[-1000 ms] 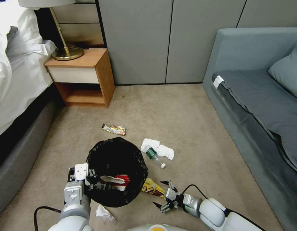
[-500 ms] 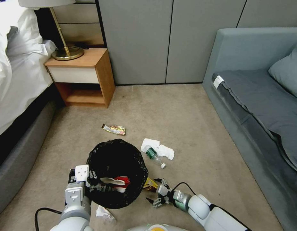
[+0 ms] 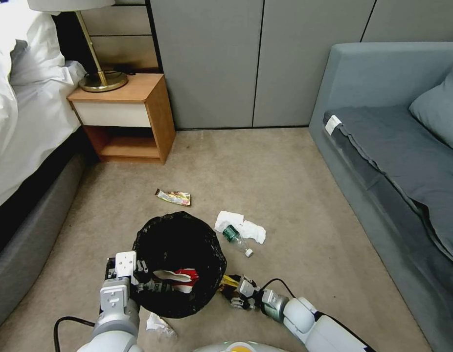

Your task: Pick up the trash bin, then pick up the garbage from the floor and place it into the trash bin.

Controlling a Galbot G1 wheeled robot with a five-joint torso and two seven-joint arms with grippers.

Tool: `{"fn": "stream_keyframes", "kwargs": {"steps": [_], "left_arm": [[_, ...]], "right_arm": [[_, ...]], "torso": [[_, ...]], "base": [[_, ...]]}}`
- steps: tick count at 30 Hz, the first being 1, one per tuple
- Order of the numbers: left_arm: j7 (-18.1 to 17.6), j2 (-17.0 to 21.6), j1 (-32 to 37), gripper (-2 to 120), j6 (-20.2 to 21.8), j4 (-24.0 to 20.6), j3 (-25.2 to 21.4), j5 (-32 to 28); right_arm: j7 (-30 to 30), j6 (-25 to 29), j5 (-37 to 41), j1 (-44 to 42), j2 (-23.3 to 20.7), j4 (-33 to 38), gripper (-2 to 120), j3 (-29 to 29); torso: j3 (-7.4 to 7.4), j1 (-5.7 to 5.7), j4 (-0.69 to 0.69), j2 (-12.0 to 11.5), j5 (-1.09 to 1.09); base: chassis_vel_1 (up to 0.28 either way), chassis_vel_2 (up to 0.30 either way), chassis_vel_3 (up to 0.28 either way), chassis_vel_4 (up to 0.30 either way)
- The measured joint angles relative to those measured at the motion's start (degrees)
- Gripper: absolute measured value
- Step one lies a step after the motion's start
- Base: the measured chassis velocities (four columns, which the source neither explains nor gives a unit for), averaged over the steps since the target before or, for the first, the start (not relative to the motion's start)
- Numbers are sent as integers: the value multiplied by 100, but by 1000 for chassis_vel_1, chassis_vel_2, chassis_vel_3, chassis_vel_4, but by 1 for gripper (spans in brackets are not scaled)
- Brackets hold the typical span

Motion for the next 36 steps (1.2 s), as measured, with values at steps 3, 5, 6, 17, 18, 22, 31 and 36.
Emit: {"fn": "stream_keyframes", "kwargs": {"steps": [3,5,6,17,18,22,31,36], "left_arm": [[0,9,0,1,-1,2,-1,0],[-1,12,-5,1,-1,4,-1,0],[-1,13,-11,1,-1,8,-1,1],[1,36,-61,1,0,53,34,6],[1,41,-67,1,1,54,34,5],[4,50,-81,1,6,55,44,-2],[8,82,-110,1,14,55,46,-37],[11,111,-103,1,15,25,42,-60]], "right_arm": [[43,0,9,-6,-6,12,34,5],[66,1,13,-9,-11,23,28,13],[81,1,22,-12,-20,39,23,21],[212,3,144,-74,-152,167,0,108],[227,5,155,-90,-167,195,0,130],[287,8,223,-169,-207,364,0,242],[474,35,595,-626,-323,1366,0,974],[474,102,888,-1112,-406,2222,0,1828]], "torso": [[0,0,0,0,0],[0,0,0,0,0],[0,0,0,0,0],[0,0,0,0,0],[0,0,0,0,0],[0,0,0,0,1],[0,0,0,0,1],[0,0,-1,0,1]], "base": [[0,0,0,0],[0,0,0,0],[0,0,0,0],[0,0,0,0],[0,0,0,0],[0,0,0,0],[0,0,0,0],[0,0,0,0]]}}
